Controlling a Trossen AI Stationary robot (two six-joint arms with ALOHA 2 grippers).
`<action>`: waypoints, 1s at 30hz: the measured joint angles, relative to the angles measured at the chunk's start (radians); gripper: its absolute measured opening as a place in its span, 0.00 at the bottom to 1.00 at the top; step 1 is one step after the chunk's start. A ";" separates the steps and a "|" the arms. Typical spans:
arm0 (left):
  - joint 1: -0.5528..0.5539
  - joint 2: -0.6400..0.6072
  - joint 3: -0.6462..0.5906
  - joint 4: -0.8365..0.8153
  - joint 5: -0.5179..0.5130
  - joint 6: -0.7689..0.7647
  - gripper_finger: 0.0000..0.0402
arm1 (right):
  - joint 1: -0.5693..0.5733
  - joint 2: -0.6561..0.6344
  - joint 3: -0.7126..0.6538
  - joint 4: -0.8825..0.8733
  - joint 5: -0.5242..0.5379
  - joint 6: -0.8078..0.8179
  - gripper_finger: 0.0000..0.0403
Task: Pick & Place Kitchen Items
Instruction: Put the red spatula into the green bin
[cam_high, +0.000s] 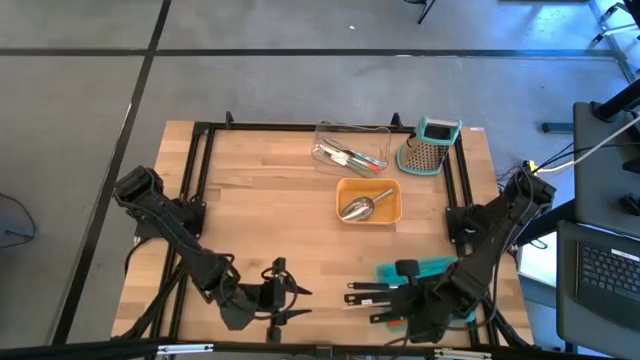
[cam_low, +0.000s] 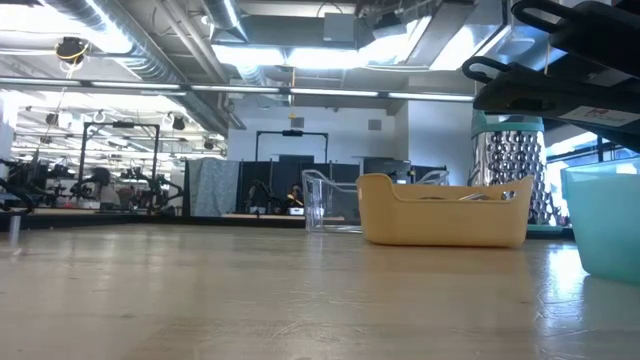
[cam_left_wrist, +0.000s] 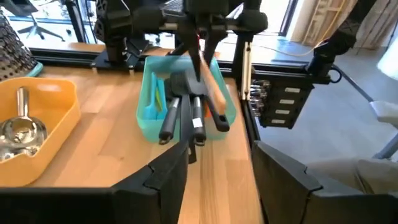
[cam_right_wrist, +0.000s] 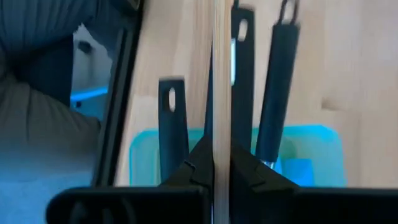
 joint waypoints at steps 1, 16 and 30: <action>0.001 0.000 0.000 0.002 -0.001 0.000 0.42 | 0.007 0.000 -0.015 0.012 0.000 0.000 0.04; 0.025 0.000 0.000 0.031 -0.029 -0.030 0.42 | 0.089 -0.115 -0.364 0.170 -0.004 0.138 0.04; 0.062 0.000 0.000 0.099 -0.011 -0.028 0.40 | 0.087 -0.351 -0.697 0.418 -0.111 0.079 0.03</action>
